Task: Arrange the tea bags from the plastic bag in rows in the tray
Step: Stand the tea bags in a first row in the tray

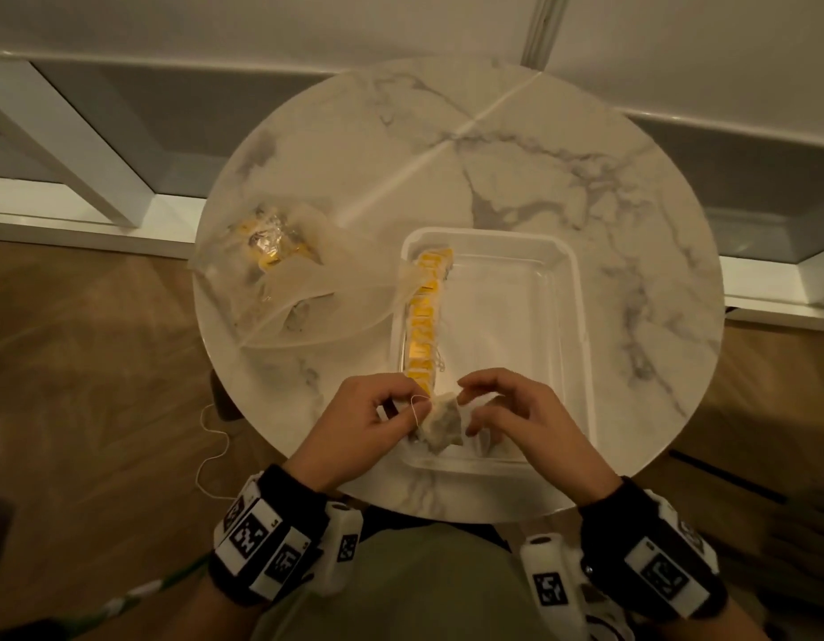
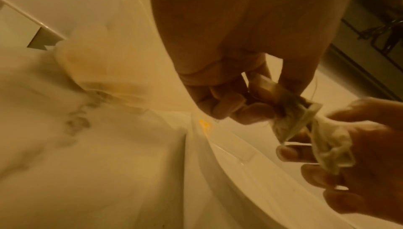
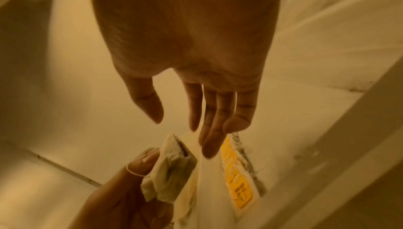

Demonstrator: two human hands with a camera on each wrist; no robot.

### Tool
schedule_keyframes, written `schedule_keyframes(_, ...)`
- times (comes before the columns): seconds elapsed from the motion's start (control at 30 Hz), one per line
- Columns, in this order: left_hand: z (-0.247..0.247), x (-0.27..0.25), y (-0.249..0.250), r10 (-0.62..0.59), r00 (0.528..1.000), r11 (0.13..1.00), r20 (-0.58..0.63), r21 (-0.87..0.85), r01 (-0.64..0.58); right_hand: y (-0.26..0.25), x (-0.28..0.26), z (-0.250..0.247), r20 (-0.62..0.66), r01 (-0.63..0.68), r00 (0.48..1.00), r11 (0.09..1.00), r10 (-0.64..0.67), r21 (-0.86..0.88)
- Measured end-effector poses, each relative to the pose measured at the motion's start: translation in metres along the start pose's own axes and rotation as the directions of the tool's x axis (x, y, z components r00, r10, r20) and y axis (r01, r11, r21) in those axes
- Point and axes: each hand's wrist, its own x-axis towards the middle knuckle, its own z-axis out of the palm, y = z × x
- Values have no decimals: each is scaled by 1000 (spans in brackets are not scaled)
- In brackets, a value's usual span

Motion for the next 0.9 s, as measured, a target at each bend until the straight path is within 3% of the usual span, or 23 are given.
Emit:
schedule_keyframes(0.13,0,3,2,52,999,998,-1,37,-52,-2,8,8,81,-12,997,1000,12,-1)
schedule_keyframes(0.33,-3,1,10,120,984,993,-133,17,-118,-1,8,8,-111,116,985,987,-129,-113)
schedule_keyframes(0.43,-1,2,14,190,969,982,-157,45,-185,-3,5,5,-86,150,983,979,-162,-139)
schedule_keyframes(0.5,-1,5,15,211,964,977,-165,14,-211,-2,2,1,2,115,993,992,-115,-47)
schedule_keyframes(0.63,-1,7,18,265,960,964,-94,-11,-267,-1,-2,-6,237,-130,969,965,75,227)
schedule_keyframes(0.77,2,10,16,284,956,959,-75,1,-284,6,-5,-2,194,-150,977,926,86,346)
schedule_keyframes(0.9,5,10,13,258,962,966,-92,48,-254,9,-4,3,163,-187,981,773,109,606)
